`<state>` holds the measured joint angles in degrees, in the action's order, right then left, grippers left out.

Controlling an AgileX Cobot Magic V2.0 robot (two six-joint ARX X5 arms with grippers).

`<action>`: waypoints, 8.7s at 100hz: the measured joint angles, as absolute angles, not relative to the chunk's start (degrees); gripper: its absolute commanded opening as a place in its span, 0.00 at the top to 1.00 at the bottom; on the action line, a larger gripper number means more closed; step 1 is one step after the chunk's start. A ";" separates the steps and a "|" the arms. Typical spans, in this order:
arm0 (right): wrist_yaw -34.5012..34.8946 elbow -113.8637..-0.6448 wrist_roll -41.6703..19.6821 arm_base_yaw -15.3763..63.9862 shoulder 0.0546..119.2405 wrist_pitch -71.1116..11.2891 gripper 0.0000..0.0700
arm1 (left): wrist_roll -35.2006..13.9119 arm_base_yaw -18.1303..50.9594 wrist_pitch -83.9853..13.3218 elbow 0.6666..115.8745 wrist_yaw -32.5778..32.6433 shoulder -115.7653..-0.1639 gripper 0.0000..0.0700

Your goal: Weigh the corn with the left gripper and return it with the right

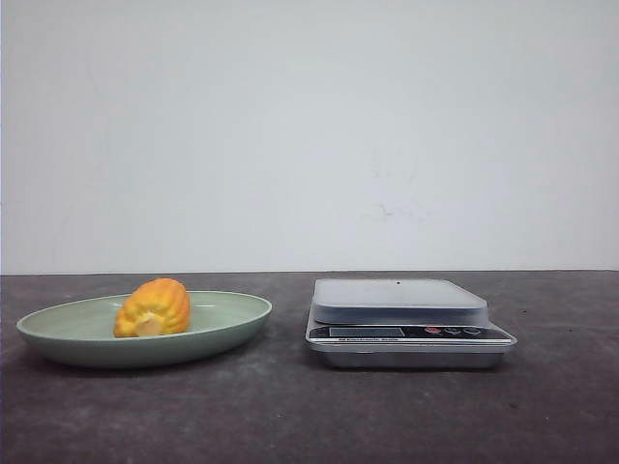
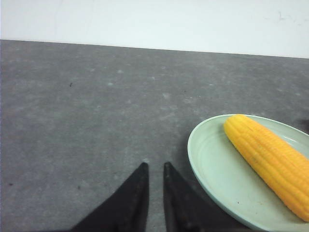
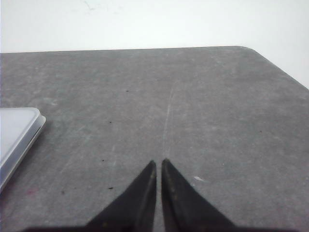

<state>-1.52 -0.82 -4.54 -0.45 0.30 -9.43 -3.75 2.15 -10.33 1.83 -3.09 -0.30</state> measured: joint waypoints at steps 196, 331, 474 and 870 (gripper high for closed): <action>6.28 -54.26 -12.84 0.91 36.42 -24.16 0.24 | -17.26 2.92 -21.39 56.97 -7.73 -39.72 0.20; 9.02 -54.30 -9.19 3.81 36.77 -34.06 0.24 | -20.21 27.20 -27.59 58.85 1.15 -91.83 0.21; 9.02 -54.30 -9.17 3.81 36.75 -35.33 0.24 | -21.17 45.80 -34.98 93.32 0.27 -108.03 0.98; -0.32 -65.01 -21.50 31.40 94.94 -24.49 1.00 | -20.88 22.24 -79.18 71.33 15.29 -17.67 0.28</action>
